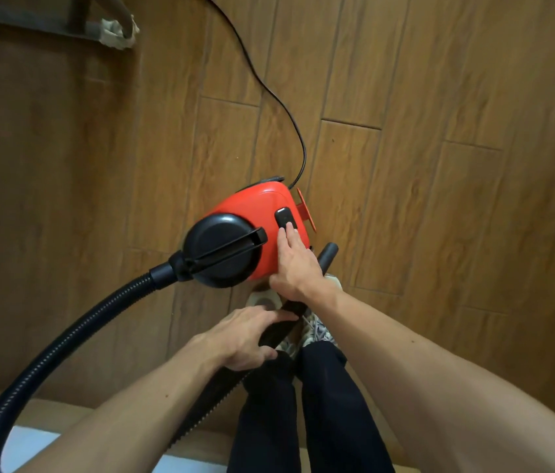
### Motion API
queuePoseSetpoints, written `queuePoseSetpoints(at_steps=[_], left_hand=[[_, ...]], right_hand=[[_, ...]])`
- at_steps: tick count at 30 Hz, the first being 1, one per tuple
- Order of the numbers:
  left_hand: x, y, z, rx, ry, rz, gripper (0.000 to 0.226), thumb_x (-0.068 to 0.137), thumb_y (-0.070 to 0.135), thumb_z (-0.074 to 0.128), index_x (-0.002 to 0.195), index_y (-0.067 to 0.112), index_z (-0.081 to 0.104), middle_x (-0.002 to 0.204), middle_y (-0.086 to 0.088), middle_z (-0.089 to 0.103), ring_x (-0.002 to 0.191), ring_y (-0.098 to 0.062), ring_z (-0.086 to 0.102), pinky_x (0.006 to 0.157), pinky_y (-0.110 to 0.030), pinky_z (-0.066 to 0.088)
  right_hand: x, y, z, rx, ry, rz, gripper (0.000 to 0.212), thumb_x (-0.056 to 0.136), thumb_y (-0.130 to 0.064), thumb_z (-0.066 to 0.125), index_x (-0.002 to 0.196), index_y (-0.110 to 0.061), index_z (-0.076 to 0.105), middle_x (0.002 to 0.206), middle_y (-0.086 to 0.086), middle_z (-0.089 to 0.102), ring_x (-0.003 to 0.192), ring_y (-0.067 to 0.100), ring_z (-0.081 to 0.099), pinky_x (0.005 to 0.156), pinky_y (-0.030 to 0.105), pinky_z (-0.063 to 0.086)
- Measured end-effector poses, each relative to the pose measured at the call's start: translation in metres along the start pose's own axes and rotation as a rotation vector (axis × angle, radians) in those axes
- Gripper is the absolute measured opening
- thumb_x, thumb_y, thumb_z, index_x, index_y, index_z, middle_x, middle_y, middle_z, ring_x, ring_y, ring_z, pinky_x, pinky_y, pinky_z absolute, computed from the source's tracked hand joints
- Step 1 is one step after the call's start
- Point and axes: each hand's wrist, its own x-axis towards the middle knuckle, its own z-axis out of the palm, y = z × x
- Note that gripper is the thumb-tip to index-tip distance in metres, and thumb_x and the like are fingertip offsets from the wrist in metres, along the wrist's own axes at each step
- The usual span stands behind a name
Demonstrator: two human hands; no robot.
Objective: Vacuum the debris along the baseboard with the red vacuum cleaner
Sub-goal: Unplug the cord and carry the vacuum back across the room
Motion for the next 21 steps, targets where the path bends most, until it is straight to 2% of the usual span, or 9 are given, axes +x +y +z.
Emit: queuePoseSetpoints(at_steps=[6, 13, 17, 19, 21], left_hand=[[0.004, -0.001, -0.002, 0.001, -0.008, -0.007, 0.073, 0.091, 0.034, 0.066, 0.151, 0.041, 0.026, 0.138, -0.001, 0.048, 0.134, -0.022, 0.041, 0.112, -0.041, 0.035], [0.002, 0.004, -0.013, 0.005, -0.023, 0.005, 0.072, 0.093, 0.028, 0.064, 0.152, 0.041, 0.025, 0.144, -0.002, 0.045, 0.137, -0.022, 0.039, 0.113, -0.036, 0.034], [-0.004, 0.007, -0.014, 0.002, -0.034, 0.005, 0.072, 0.091, 0.027, 0.064, 0.151, 0.04, 0.026, 0.142, -0.001, 0.046, 0.134, -0.021, 0.042, 0.11, -0.038, 0.037], [-0.004, 0.004, -0.013, 0.012, -0.032, 0.006, 0.072, 0.091, 0.028, 0.064, 0.151, 0.04, 0.026, 0.138, -0.001, 0.047, 0.132, -0.021, 0.043, 0.109, -0.038, 0.037], [-0.004, 0.0, -0.01, 0.025, -0.033, 0.004, 0.072, 0.091, 0.03, 0.065, 0.15, 0.041, 0.027, 0.136, 0.0, 0.048, 0.131, -0.021, 0.043, 0.109, -0.037, 0.037]], right_hand=[[0.006, 0.002, 0.006, -0.078, -0.04, 0.0, 0.1, 0.087, -0.02, 0.064, 0.158, -0.005, -0.006, 0.166, 0.01, -0.017, 0.155, 0.024, -0.004, 0.124, 0.046, 0.012], [0.019, -0.009, -0.024, -0.131, -0.14, 0.049, 0.089, 0.09, -0.032, 0.058, 0.158, -0.004, 0.008, 0.167, 0.012, -0.001, 0.153, 0.025, 0.013, 0.124, 0.047, 0.007], [0.015, -0.016, -0.032, 0.018, -0.242, 0.07, 0.088, 0.092, -0.028, 0.058, 0.157, -0.002, 0.005, 0.167, 0.015, -0.007, 0.153, 0.029, 0.01, 0.123, 0.048, 0.015], [0.008, -0.01, -0.031, 0.223, -0.129, 0.051, 0.078, 0.091, -0.017, 0.057, 0.156, -0.005, 0.018, 0.166, 0.015, 0.011, 0.149, 0.031, 0.024, 0.12, 0.044, 0.026], [-0.005, 0.004, -0.024, 0.393, 0.112, 0.061, 0.069, 0.087, -0.011, 0.056, 0.152, -0.01, 0.033, 0.157, 0.012, 0.037, 0.143, 0.03, 0.037, 0.117, 0.039, 0.031]])
